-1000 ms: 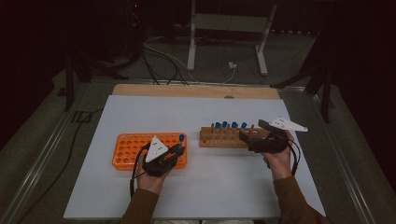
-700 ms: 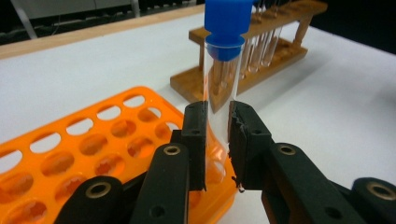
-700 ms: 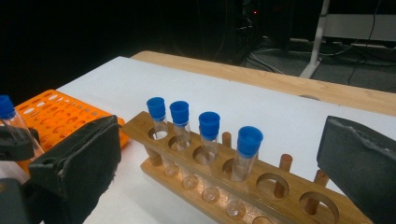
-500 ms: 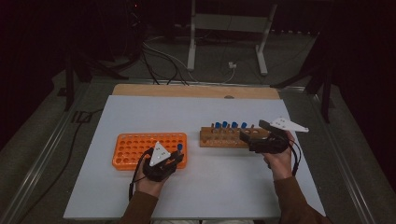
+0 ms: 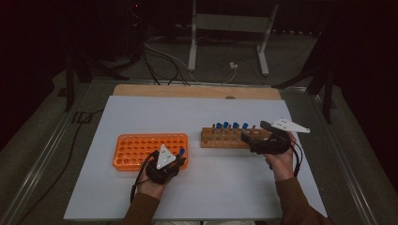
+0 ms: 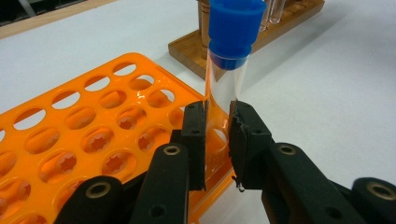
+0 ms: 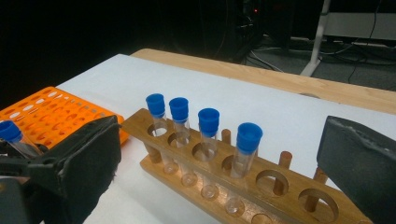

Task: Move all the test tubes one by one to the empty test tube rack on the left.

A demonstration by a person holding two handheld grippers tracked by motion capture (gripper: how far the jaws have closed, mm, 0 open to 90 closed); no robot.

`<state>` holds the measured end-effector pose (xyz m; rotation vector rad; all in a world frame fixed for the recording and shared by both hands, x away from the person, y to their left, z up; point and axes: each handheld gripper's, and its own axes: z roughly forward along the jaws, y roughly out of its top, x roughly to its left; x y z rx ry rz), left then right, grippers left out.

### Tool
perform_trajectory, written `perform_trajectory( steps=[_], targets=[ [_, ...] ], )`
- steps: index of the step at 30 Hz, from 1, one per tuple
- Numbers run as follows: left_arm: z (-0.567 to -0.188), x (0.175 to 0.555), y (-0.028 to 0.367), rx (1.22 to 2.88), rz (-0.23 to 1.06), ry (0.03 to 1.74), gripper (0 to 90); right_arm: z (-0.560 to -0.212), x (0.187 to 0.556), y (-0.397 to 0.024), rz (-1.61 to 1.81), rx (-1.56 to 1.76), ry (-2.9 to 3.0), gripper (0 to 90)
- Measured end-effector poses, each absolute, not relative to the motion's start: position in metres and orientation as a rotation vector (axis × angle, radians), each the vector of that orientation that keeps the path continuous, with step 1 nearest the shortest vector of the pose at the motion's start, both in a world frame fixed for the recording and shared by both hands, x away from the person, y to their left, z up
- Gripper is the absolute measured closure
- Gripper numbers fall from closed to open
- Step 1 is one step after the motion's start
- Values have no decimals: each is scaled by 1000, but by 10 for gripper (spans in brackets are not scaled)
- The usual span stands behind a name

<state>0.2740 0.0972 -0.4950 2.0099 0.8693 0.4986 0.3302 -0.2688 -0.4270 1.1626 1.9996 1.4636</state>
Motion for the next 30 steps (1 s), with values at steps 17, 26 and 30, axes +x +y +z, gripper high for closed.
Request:
perform_trajectory(
  steps=[17,26,30],
  targets=[
    [-496,277,99,1966,418,921,746,-434,335,-269,1442,1177,2012,0],
    [-486,271,107,1886,448,942,502,-439,339,-269,1414,1182,2023,4],
    [-483,271,116,1850,457,957,455,-442,341,-269,1403,1175,2021,4]
  ],
)
